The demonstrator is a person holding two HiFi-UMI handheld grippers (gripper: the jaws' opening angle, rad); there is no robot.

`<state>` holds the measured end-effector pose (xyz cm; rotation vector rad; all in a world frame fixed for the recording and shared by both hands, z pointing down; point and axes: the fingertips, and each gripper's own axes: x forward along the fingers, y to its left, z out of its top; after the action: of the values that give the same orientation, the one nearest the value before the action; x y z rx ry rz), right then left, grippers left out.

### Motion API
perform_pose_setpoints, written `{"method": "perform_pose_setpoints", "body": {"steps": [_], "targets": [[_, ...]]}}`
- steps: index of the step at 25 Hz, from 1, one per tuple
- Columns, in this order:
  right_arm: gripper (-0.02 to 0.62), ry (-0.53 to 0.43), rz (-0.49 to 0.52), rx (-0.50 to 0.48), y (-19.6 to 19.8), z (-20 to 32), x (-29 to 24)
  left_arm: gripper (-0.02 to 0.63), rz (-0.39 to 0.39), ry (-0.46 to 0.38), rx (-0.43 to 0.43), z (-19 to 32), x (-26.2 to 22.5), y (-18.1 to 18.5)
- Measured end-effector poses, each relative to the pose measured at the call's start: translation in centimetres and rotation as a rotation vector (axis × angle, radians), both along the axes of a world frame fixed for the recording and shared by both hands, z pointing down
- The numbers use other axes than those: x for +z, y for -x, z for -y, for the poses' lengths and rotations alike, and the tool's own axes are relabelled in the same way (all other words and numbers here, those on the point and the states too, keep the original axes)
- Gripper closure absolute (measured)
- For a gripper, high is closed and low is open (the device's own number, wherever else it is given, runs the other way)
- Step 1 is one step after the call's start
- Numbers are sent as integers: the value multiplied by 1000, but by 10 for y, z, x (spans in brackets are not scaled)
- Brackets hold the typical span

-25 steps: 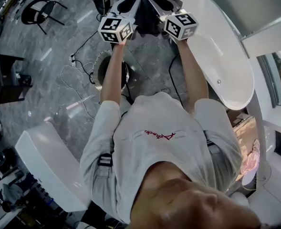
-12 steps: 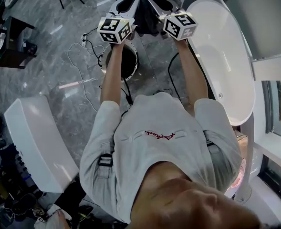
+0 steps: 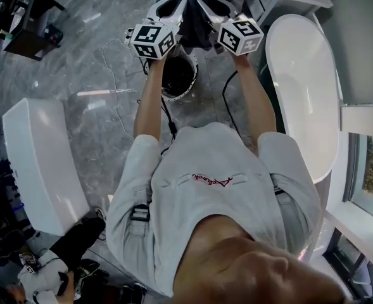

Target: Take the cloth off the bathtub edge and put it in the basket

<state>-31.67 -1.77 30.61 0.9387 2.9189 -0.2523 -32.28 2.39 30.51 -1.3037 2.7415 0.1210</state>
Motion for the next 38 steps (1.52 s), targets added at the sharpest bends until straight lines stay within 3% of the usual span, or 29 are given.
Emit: {"method": "perform_pose_setpoints", "body": {"steps": [14,28,38], "targets": [[522,-2,6,-194,32,-94,2,551,1,4,-189,-94,2,23],[522,-11,-18,-384,71,-106,9,551,-32,-6,-380,-105,10,56],[520,-20,-80,-456,75,-132,38,551,-96,-14,-453,-130,39,56]]}}
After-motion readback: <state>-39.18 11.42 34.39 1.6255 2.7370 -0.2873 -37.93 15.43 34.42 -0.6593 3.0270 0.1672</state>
